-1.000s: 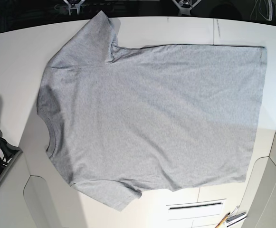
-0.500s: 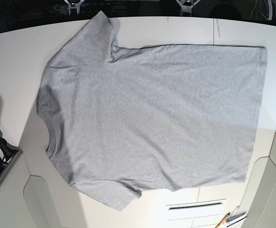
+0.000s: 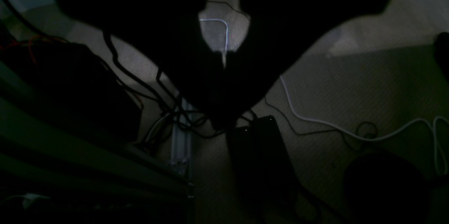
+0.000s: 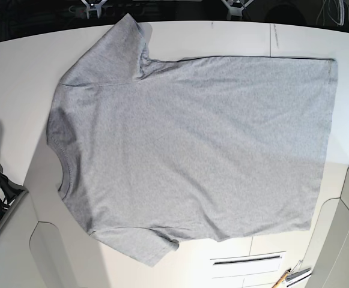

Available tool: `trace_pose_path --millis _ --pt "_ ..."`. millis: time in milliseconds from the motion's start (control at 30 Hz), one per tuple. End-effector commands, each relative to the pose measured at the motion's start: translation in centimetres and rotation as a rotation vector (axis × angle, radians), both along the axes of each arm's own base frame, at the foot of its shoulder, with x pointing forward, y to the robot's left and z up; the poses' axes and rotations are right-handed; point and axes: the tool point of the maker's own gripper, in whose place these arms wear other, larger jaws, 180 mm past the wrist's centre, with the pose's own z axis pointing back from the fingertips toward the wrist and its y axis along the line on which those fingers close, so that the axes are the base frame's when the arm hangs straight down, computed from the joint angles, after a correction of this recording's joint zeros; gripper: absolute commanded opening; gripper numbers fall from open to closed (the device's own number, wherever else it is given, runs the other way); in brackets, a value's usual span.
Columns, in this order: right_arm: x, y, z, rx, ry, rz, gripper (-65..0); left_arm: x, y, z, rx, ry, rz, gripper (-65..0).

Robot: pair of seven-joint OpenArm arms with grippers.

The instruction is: Fold the T-shirt properly

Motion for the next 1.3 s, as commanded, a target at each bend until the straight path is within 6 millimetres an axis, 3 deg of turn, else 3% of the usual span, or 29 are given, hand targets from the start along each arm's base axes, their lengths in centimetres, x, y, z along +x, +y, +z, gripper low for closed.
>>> trace_pose_path --millis 0,167,367,533,700,867,1033,1267 --pt "0.0 -0.3 0.1 -0.003 -0.008 -0.003 -65.0 -0.3 0.2 0.1 0.002 0.0 -0.001 -65.0" --pt "0.6 -0.1 0.2 0.002 -0.024 -0.002 -65.0 -1.1 0.1 0.1 0.002 0.012 -0.001 -65.0" --pt "-0.1 1.0 1.2 0.028 -0.052 0.008 -65.0 -3.1 0.7 0.8 0.002 0.015 -0.009 -65.0" --pt "-0.7 1.8 2.9 0.061 -0.093 0.019 -65.0 -4.0 2.5 2.6 0.002 -0.024 -0.048 -65.0" --pt "-1.4 0.6 5.5 0.067 -0.137 0.063 -65.0 -5.8 4.5 5.4 0.008 -0.055 -0.07 -65.0" --pt "-2.6 -0.7 10.0 0.092 -0.156 0.147 -65.0 -8.4 6.9 9.4 -0.004 -0.057 -0.173 -65.0" --pt "-2.0 -0.1 16.5 0.139 -0.255 0.215 -65.0 -9.8 8.0 14.7 -0.045 -0.054 -0.254 -65.0" --pt "2.7 1.5 25.2 0.264 -0.4 0.11 -65.0 -6.6 6.9 22.2 -0.164 -0.132 -0.29 -65.0"
